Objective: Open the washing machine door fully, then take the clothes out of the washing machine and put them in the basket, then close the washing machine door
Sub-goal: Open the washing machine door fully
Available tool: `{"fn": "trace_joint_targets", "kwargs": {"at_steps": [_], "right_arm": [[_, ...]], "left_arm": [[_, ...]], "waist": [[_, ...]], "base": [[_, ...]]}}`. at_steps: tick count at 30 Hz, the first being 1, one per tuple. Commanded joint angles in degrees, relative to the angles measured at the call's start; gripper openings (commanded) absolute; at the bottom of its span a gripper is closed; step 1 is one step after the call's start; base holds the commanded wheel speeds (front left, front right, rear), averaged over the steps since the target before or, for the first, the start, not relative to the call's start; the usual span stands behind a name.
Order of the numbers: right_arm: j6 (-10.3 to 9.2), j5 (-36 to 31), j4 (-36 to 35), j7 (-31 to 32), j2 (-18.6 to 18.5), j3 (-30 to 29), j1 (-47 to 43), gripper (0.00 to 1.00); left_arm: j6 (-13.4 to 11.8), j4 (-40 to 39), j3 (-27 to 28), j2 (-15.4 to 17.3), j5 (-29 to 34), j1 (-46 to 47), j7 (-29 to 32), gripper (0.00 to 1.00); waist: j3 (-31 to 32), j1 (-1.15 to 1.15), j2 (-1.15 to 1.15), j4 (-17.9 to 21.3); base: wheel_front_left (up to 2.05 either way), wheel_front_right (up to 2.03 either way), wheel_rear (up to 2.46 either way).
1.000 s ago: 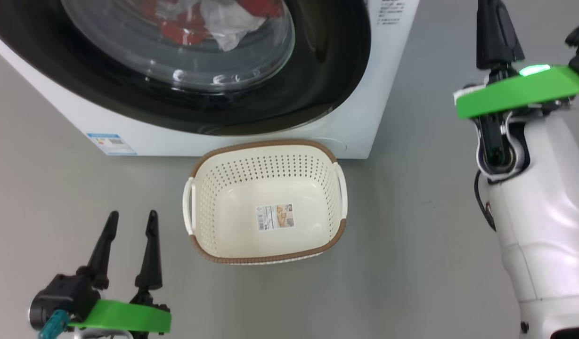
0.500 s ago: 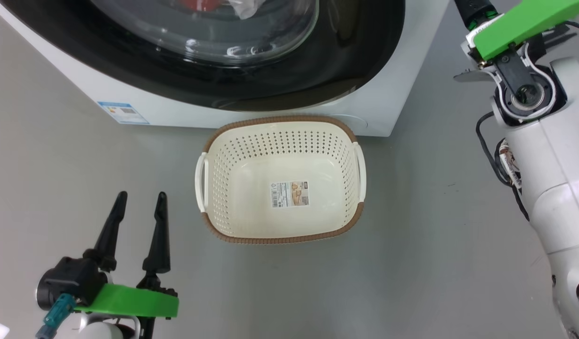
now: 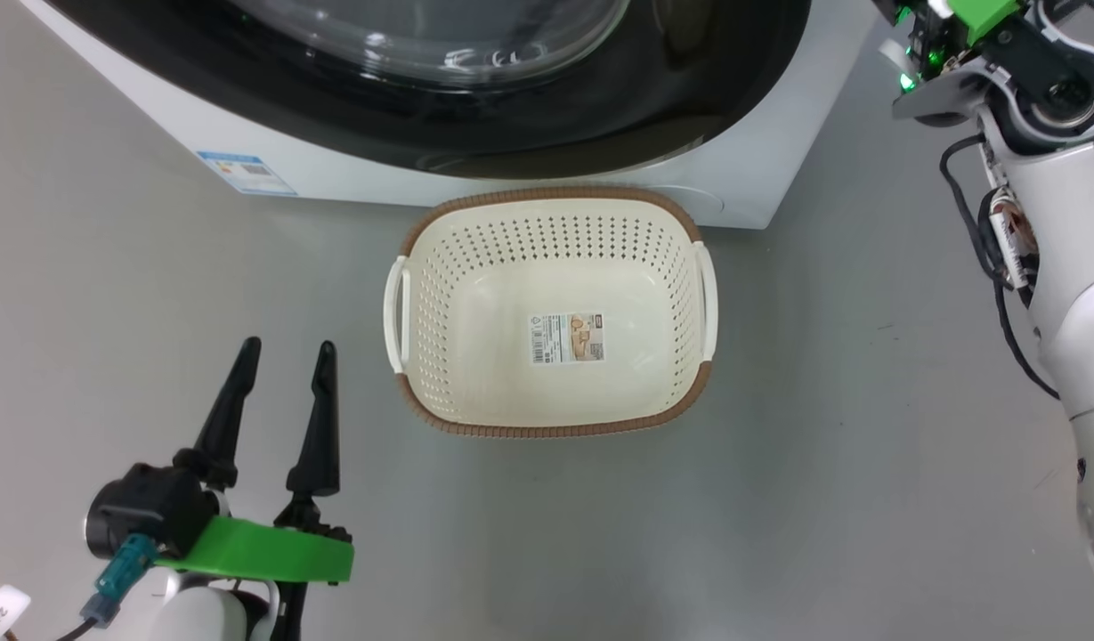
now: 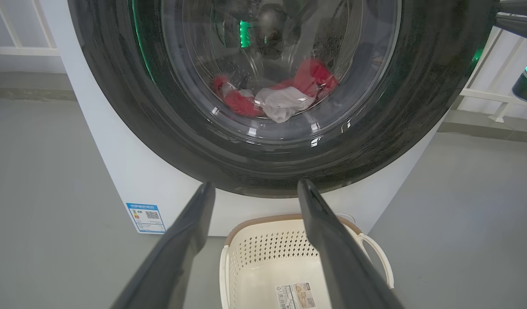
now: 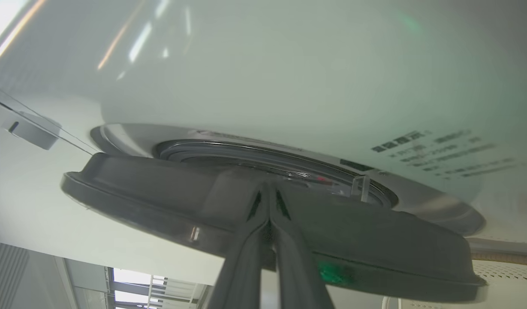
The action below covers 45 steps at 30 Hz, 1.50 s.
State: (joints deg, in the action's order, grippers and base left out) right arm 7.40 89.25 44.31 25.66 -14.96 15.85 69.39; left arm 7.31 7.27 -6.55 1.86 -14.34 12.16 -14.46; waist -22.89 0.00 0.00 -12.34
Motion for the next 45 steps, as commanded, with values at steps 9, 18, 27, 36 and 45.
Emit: {"fn": "trace_joint_targets", "kwargs": {"at_steps": [9,18,27,36,45], "right_arm": [[0.09,0.7,1.8,3.8,1.3,0.8,4.6,0.00],[0.09,2.8,-0.5,9.5,1.4,1.2,1.3,0.00],[0.09,3.1,-4.4,14.3,1.8,2.9,-6.1,0.00],[0.09,3.7,-11.3,18.2,1.3,3.9,-13.9,0.00],[0.09,3.0,-18.1,20.0,2.1,5.7,-21.4,0.00]], "left_arm": [[0.2,-2.1,1.2,1.2,-1.4,1.9,-0.5,1.00],[0.2,-1.5,1.1,1.1,-1.2,1.6,-0.5,1.00],[0.2,-1.0,1.1,1.1,-0.1,-0.6,-0.5,1.00],[0.2,-1.0,0.4,1.1,1.7,-2.8,-0.5,1.00],[0.2,-1.1,0.4,1.1,2.4,-5.9,-0.5,1.00]], "waist": [[-2.5,0.00,0.00,-1.3],[-0.3,0.00,0.00,-1.6],[3.5,0.00,0.00,-0.6],[6.2,0.00,0.00,-0.1],[9.5,0.00,0.00,-0.3]], "base": [[0.00,0.00,0.00],[0.00,0.00,0.00],[0.00,0.00,0.00],[0.00,0.00,0.00],[0.00,0.00,0.00]]}}
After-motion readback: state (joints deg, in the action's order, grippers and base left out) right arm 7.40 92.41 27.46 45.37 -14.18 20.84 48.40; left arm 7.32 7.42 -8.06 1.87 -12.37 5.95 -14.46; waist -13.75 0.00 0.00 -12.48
